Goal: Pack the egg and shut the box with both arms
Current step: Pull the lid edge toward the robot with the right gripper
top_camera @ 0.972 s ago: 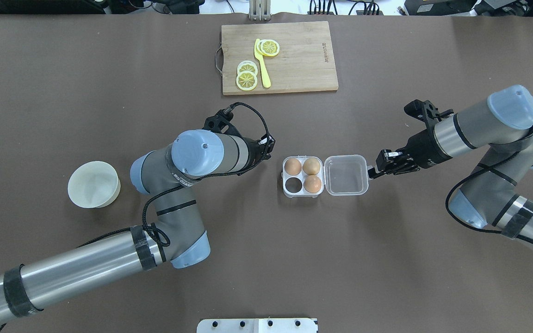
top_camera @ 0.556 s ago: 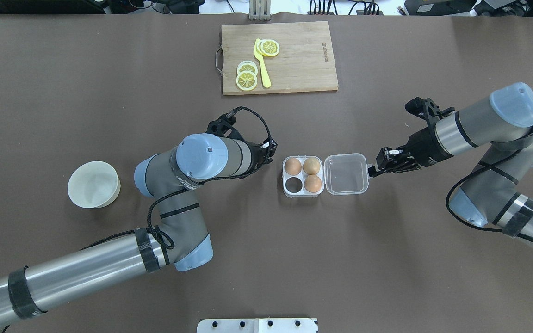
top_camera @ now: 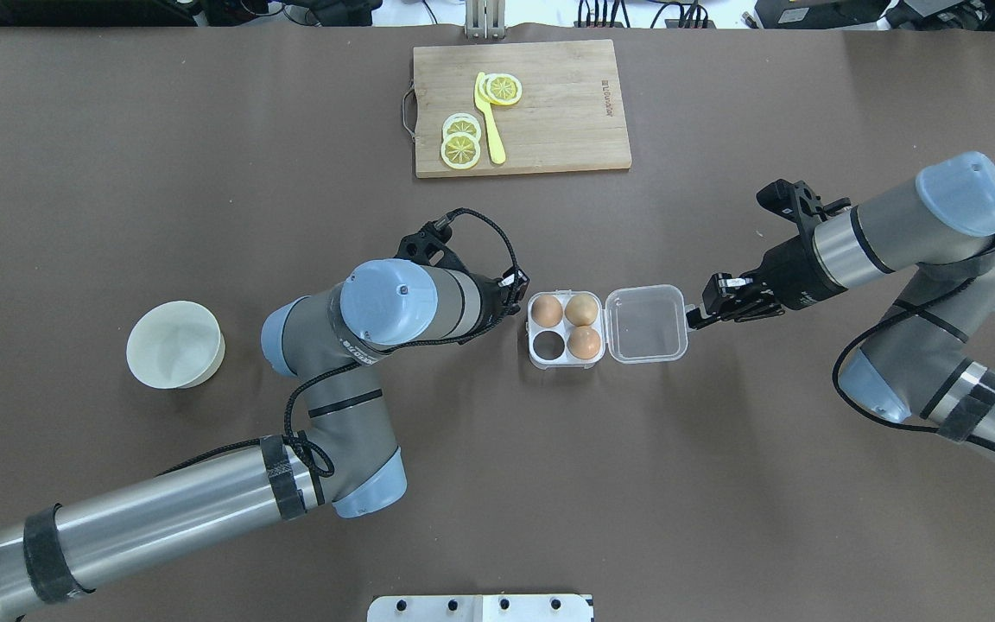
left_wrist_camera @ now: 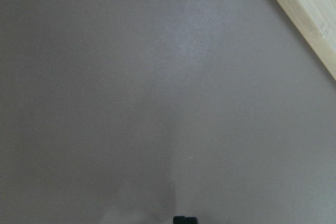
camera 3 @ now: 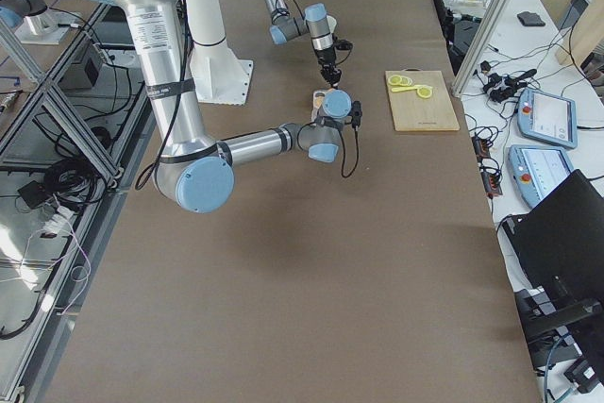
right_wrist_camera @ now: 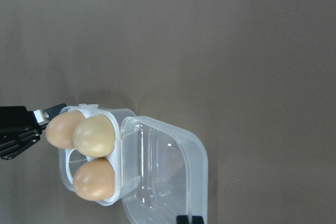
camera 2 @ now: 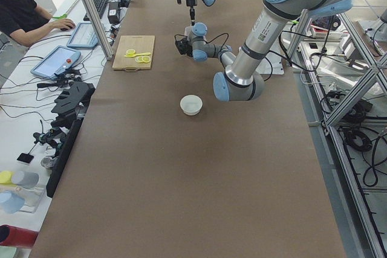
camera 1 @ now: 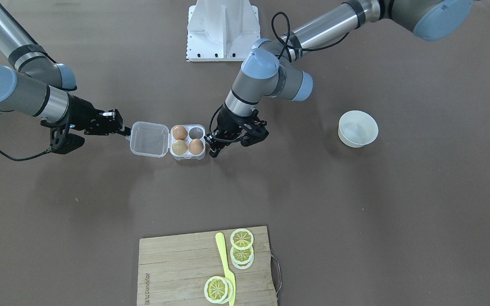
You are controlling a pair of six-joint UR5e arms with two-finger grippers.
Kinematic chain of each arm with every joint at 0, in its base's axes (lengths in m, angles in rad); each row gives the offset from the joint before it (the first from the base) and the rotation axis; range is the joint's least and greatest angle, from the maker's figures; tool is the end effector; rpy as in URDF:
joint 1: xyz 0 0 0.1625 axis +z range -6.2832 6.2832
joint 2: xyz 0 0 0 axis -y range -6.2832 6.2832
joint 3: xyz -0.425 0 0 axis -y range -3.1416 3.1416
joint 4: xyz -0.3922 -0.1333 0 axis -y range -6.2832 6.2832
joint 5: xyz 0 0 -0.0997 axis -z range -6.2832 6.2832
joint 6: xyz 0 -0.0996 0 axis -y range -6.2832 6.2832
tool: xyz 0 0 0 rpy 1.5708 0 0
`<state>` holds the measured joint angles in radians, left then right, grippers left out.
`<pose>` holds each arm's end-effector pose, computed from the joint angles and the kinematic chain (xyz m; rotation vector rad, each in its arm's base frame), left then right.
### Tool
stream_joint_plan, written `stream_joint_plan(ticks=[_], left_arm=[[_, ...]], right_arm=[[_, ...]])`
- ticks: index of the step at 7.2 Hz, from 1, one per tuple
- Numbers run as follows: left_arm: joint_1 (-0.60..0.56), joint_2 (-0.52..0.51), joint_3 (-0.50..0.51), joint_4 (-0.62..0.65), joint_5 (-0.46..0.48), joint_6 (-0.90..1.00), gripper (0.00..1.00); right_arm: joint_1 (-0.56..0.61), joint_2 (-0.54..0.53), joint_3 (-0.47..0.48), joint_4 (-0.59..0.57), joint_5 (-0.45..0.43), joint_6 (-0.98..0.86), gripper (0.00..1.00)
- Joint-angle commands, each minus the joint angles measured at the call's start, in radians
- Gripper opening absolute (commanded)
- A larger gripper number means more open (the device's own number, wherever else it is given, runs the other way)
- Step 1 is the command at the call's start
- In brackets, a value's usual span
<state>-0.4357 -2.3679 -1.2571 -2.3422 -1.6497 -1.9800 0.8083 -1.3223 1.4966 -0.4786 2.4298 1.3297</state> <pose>0.6511 -0.4415 0.2133 -0.0528 1.2840 -0.6793 -0.3606 -0.4614 0.4308 -0.0455 -1.3734 -0.0683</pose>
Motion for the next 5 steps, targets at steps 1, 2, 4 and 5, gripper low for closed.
stream_joint_plan(ticks=[1, 2, 4, 5], left_arm=[[0.012, -0.001, 0.002, 0.0, 0.001, 0.0, 0.0], [0.015, -0.005, 0.002, 0.001, 0.001, 0.0, 0.0], [0.015, -0.014, 0.002, 0.001, 0.001, -0.002, 0.0], [0.02, -0.014, 0.002, 0.001, 0.002, -0.002, 0.0]], right_arm=[[0.0, 0.006, 0.007, 0.0, 0.0, 0.015, 0.0], [0.0, 0.011, 0.007, 0.0, 0.0, 0.022, 0.0], [0.002, 0.012, 0.008, 0.0, 0.0, 0.025, 0.0], [0.002, 0.017, 0.008, 0.0, 0.0, 0.028, 0.0]])
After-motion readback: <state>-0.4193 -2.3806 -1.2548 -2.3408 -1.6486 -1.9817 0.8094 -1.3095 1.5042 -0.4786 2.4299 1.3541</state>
